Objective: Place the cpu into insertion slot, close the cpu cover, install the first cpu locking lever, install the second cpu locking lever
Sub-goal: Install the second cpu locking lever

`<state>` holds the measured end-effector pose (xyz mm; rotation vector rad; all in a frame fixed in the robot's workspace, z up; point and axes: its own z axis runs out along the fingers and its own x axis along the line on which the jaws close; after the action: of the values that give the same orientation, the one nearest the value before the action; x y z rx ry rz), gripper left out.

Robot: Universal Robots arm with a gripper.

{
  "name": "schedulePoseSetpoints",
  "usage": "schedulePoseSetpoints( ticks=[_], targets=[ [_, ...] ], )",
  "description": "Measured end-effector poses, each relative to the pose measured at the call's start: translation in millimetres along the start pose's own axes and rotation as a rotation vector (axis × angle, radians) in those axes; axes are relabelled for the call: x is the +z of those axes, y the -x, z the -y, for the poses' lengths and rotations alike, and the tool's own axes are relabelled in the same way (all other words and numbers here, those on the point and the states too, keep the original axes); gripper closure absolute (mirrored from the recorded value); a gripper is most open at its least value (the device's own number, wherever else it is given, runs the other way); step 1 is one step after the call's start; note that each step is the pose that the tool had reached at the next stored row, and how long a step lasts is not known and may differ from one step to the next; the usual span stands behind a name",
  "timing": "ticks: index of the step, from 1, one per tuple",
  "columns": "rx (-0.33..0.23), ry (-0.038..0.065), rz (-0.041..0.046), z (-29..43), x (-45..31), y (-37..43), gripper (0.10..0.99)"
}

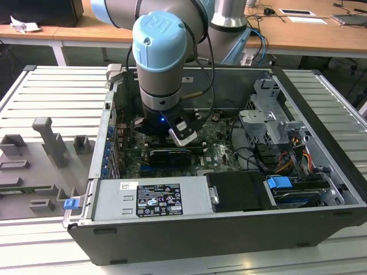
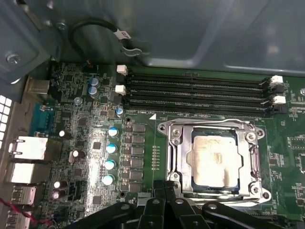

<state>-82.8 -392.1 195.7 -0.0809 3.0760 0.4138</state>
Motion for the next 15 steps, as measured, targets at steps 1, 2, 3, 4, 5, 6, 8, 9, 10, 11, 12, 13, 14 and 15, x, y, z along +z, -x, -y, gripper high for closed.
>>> schedulePoseSetpoints(
  ticks=[1, 2, 3, 4, 5, 6, 8, 9, 10, 11, 12, 13, 14, 15],
  targets=[
    [0.000, 0.003, 0.0004, 0.0, 0.2, -0.3, 0.980],
    [0.000, 0.004, 0.0006, -0.1, 0.3, -0.3, 0.980],
    [0.000, 0.004, 0.0008, -0.3, -0.3, -0.4, 0.980],
    [0.000, 0.004, 0.0008, -0.5, -1.4, -0.3, 0.980],
    [0.000, 0.004, 0.0009, -1.2, -3.6, -0.3, 0.980],
    [0.000, 0.004, 0.0006, -1.7, -5.5, -0.3, 0.980],
    [0.000, 0.004, 0.0006, -2.6, -8.8, -0.2, 0.980],
    [0.000, 0.004, 0.0006, -2.9, -10.2, -0.1, 0.980],
    [0.000, 0.004, 0.0006, -3.3, -11.5, -0.1, 0.980],
    [0.000, 0.004, 0.0005, -3.5, -12.4, -0.1, 0.980],
    [0.000, 0.004, 0.0005, -3.8, -13.3, 0.0, 0.980],
    [0.000, 0.003, 0.0005, -4.1, -14.6, 0.1, 0.980],
    [0.000, 0.003, 0.0005, -4.5, -15.8, 0.1, 0.980],
    [0.000, 0.004, 0.0006, -4.5, -15.9, 0.1, 0.980]
  ],
)
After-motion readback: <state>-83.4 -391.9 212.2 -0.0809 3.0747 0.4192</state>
